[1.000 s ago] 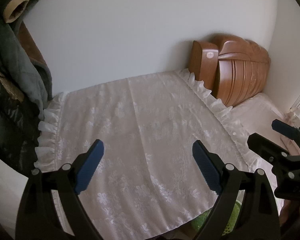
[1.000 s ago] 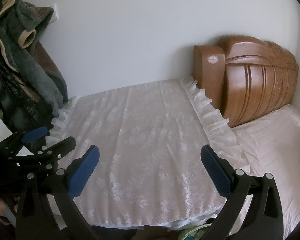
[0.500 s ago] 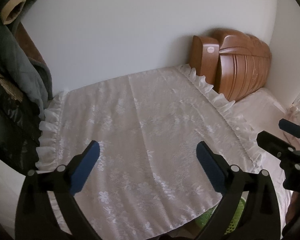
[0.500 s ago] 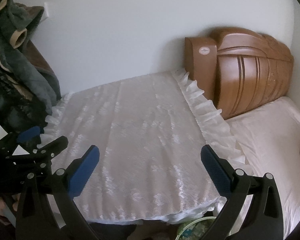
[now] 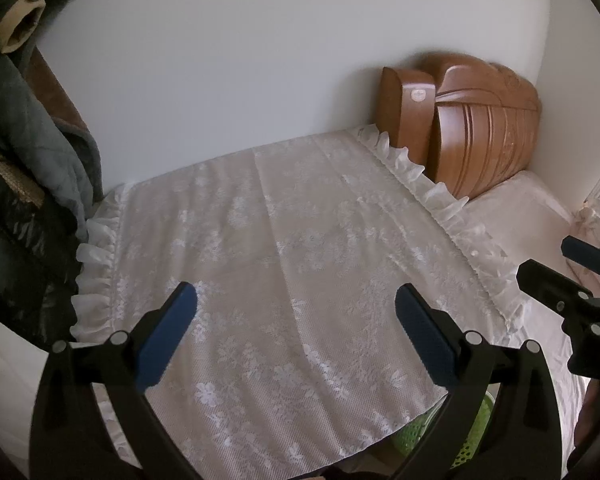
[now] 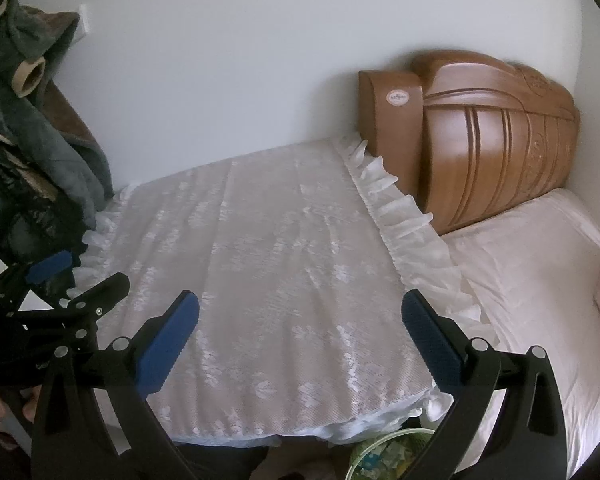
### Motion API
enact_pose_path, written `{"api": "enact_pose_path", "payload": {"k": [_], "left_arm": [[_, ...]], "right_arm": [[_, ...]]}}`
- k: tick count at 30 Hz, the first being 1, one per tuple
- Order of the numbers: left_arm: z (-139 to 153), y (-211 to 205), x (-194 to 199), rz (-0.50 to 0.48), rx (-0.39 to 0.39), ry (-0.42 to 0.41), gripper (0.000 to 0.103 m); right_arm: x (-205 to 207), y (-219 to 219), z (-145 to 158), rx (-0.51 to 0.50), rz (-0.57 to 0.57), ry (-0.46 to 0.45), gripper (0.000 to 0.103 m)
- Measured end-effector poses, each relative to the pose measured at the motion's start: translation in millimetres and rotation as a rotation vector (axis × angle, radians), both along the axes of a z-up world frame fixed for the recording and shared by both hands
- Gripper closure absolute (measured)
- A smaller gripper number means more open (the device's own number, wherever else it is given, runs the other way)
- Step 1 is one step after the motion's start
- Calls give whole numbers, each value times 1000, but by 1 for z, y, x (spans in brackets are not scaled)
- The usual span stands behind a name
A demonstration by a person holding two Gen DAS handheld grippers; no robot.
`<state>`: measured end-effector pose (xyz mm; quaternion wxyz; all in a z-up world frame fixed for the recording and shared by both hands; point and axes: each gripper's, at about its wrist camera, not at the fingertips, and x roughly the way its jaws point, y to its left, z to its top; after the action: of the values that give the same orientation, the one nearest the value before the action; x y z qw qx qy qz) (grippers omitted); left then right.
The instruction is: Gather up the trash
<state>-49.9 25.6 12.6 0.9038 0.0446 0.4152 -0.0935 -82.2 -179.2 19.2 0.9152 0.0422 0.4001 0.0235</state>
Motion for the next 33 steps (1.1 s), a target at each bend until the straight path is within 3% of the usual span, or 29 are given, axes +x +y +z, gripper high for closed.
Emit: {"api": "enact_pose_path", "payload": {"k": [33], "left_arm": [[-2, 6, -1, 10, -15, 18, 8]], "right_arm": [[-3, 1, -4, -3, 3, 10, 2]]}}
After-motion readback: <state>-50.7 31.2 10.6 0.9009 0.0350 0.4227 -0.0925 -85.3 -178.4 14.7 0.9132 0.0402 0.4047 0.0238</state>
